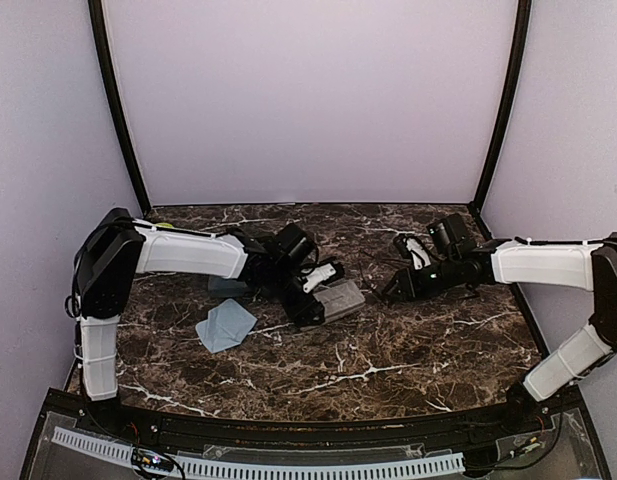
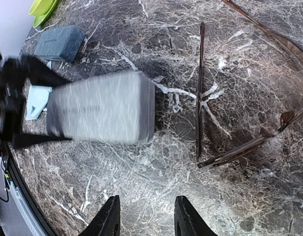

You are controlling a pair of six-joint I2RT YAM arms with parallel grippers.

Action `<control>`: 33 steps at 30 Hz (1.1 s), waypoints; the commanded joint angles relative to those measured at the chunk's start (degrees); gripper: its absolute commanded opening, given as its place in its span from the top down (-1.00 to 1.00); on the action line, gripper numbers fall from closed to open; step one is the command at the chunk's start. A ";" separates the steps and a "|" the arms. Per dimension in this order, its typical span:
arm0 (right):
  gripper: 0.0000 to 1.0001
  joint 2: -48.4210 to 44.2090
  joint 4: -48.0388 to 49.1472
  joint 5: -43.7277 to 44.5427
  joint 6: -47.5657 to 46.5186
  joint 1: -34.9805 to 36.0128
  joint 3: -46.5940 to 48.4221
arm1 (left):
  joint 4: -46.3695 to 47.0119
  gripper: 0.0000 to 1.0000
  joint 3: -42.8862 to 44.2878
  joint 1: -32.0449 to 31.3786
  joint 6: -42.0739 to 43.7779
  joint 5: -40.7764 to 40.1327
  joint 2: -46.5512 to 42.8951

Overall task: Organize the sunglasses
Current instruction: Move the case with sunglasses to the center of the board.

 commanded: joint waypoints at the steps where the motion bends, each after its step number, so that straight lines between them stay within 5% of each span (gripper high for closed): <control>1: 0.23 -1.03 -0.18 0.13 -1.10 -0.52 -0.94 | -2.99 -0.03 5.91 4.33 7.90 2.91 0.58; 17: 0.24 -1.33 0.96 -0.49 -0.67 -0.69 -2.42 | -10.24 -0.08 22.96 11.63 14.60 9.57 13.32; 26: 0.23 -0.34 1.30 -1.33 -0.58 -0.63 -1.92 | -11.61 -0.93 25.71 11.83 15.31 7.62 13.55; 33: 0.24 -0.41 2.01 -1.93 -0.32 -0.63 -2.09 | -12.04 -0.98 23.94 11.94 16.24 7.59 8.00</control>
